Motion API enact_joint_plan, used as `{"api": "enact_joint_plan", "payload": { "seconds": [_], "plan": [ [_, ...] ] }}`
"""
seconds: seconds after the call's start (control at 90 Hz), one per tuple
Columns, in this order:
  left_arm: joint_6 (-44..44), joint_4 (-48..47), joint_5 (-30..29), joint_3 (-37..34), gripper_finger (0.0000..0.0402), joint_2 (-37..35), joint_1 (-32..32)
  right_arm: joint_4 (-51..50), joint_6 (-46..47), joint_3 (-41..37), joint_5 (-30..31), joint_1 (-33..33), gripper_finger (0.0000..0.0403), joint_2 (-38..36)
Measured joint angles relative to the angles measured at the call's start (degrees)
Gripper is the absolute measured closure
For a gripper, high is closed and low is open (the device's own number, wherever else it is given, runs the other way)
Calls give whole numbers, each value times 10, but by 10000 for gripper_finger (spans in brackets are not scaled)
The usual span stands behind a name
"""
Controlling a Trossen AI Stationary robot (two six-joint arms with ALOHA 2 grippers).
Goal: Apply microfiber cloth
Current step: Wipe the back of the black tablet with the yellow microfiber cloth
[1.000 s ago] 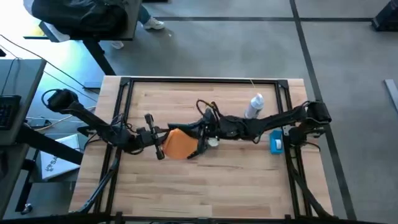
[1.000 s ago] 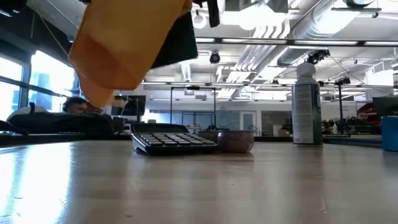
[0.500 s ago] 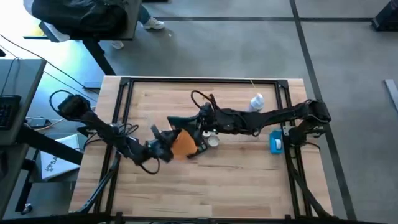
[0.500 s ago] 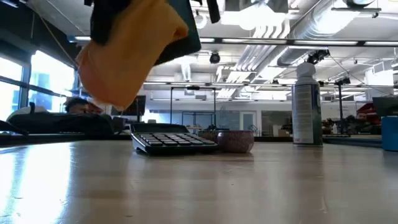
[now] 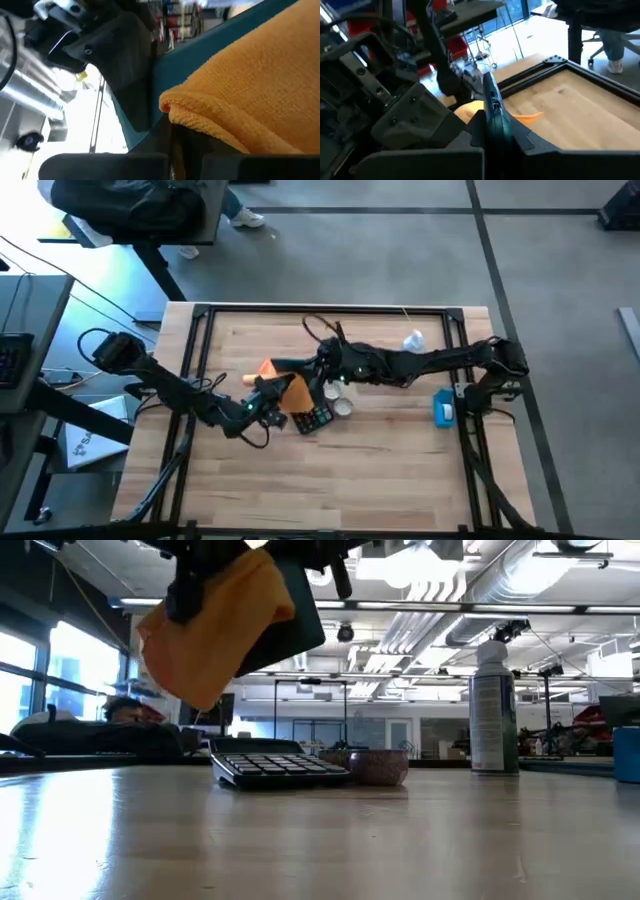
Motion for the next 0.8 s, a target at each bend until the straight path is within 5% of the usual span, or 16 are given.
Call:
{"api": "enact_joint_plan", "payload": {
  "seconds": [0.167,0.411,0.533,0.8],
  "plan": [
    [49,31,67,-3,402,-24,31,3,11,0,-48,-26,402,-2],
    [88,70,267,-2,402,-25,57,16,53,0,-153,-52,402,-26],
    [181,82,359,1,402,-13,62,24,83,-1,-208,-59,402,-38],
    [236,70,406,27,402,28,68,1,118,0,-246,-56,402,-41]
  ]
}}
